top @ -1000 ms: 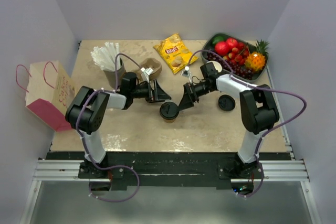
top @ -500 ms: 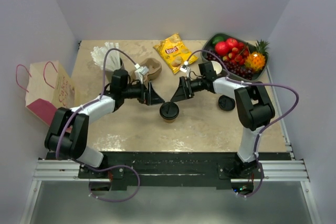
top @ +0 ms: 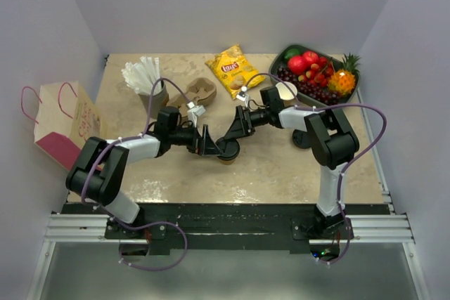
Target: Pack the takeout coffee
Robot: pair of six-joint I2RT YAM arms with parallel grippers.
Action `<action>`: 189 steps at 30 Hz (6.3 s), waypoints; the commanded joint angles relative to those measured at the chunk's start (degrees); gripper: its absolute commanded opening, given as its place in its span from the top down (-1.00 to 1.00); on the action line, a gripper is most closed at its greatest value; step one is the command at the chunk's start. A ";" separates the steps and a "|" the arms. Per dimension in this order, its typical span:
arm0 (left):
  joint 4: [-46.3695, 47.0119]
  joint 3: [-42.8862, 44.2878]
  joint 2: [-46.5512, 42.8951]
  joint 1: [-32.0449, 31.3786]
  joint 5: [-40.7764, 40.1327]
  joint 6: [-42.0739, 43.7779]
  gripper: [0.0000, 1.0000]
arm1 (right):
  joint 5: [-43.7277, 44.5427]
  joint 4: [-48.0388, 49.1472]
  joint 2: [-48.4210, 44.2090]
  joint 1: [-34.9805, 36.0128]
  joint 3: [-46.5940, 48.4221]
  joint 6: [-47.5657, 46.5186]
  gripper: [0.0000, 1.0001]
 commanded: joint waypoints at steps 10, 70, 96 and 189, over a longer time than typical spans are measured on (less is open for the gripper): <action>11.74 -0.31 4.33 -2.93 1.69 -6.35 -0.96 | -2.16 4.09 -0.98 0.09 -3.98 0.78 -0.63; -28.36 21.90 2.14 -1.18 -3.48 27.45 -0.99 | 2.40 -27.81 -15.04 -3.96 8.48 -30.07 -0.86; -43.46 51.88 4.67 1.55 -46.98 30.57 -0.62 | 36.34 -40.74 -25.59 -5.45 24.23 -37.54 -0.42; -62.35 79.05 36.33 6.91 -34.43 41.11 0.25 | 35.81 -37.66 -28.40 -5.54 13.94 -34.37 -0.49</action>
